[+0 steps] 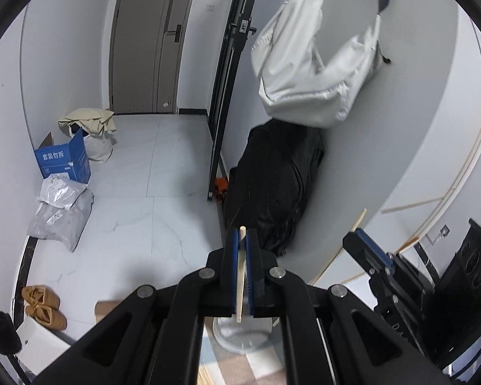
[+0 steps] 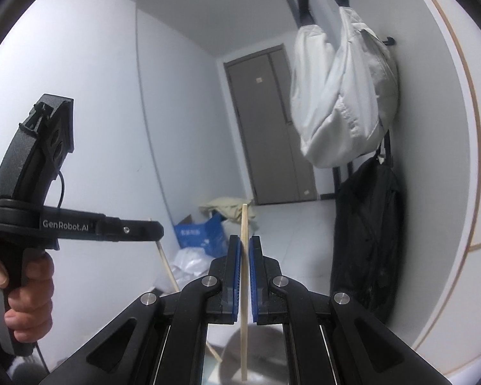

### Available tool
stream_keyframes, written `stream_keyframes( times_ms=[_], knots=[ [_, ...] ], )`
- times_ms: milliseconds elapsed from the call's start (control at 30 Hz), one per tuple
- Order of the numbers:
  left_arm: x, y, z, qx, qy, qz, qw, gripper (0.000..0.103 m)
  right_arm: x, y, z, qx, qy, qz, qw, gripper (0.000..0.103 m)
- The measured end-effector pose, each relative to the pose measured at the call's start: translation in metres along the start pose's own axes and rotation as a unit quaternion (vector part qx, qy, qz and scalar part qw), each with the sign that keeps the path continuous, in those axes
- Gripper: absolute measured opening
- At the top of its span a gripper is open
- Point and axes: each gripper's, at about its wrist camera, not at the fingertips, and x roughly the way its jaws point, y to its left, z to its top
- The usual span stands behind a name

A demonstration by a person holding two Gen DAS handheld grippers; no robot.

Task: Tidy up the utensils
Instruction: 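Lift both held chopsticks upright and carry them over the white holder, then open both tools to drop the chopsticks into the white holder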

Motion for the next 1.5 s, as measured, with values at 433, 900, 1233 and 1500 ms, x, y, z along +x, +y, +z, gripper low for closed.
stream_keyframes(
  times_ms=[433, 900, 1233, 1500],
  knots=[
    [0.061, 0.011, -0.014, -0.002, 0.035, -0.015, 0.9993, 0.0, 0.05, -0.025, -0.024, 0.0, 0.013, -0.024, 1.0, 0.004],
    [0.064, 0.028, -0.019, -0.052, 0.083, -0.093, 0.9908, 0.038, 0.055, -0.041, -0.071, 0.031, 0.1, 0.019, 0.994, 0.029],
    [-0.008, 0.03, -0.035, -0.063, 0.034, -0.02, 0.9972, 0.069, -0.008, -0.036, -0.067, 0.059, 0.078, -0.009, 0.995, 0.05],
    [-0.064, 0.011, -0.065, -0.054, -0.01, 0.05, 0.9972, 0.083, -0.052, 0.005, -0.056, 0.047, 0.048, 0.011, 0.998, 0.072]
  ],
)
